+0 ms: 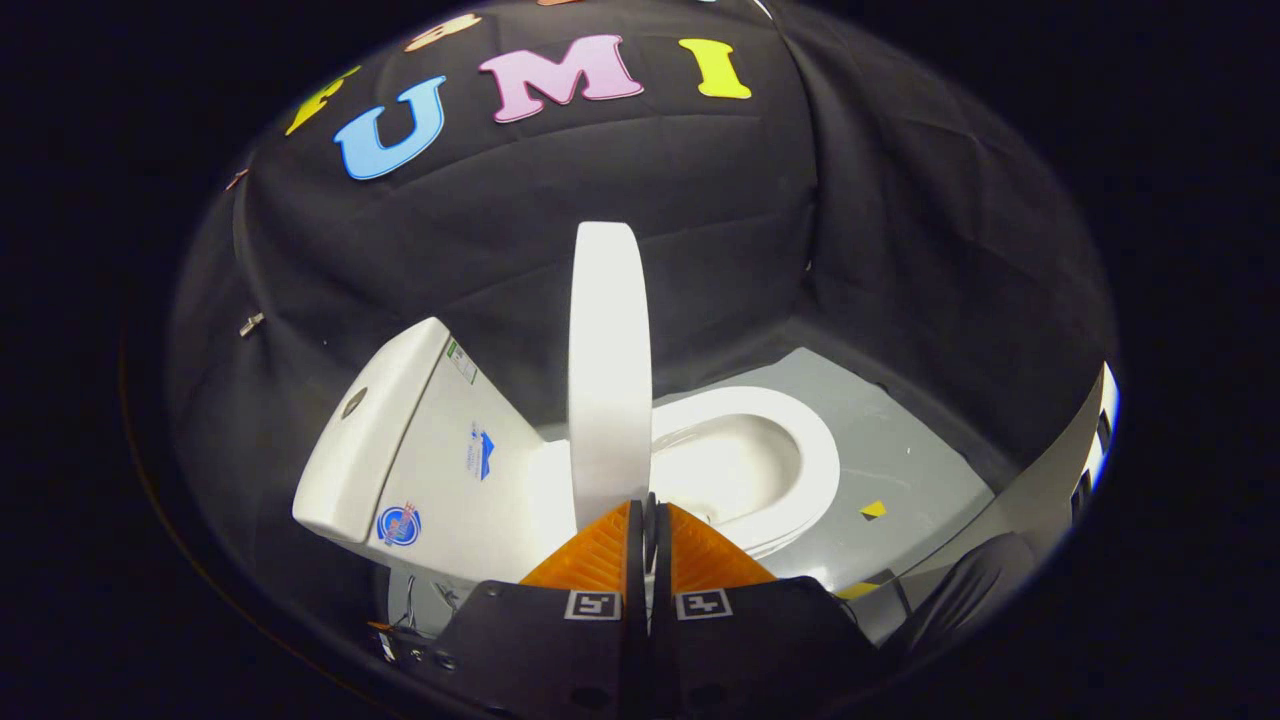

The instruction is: Open the toilet lid.

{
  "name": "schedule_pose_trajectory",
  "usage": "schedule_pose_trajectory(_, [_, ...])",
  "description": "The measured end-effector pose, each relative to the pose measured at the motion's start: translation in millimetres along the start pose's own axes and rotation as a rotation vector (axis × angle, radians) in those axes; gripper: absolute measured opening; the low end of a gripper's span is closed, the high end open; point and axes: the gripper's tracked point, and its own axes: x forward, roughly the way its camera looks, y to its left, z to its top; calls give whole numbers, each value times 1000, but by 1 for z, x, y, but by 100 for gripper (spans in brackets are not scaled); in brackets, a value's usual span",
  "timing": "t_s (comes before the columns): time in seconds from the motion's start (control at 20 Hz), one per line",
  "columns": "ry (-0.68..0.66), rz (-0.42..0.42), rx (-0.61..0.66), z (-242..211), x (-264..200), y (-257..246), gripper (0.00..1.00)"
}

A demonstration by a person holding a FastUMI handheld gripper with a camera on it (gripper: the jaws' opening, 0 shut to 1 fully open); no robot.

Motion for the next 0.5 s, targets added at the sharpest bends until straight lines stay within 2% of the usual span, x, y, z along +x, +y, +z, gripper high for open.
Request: schedule_pose_trajectory(0.5, [-104, 20, -207, -8, -14, 99, 7])
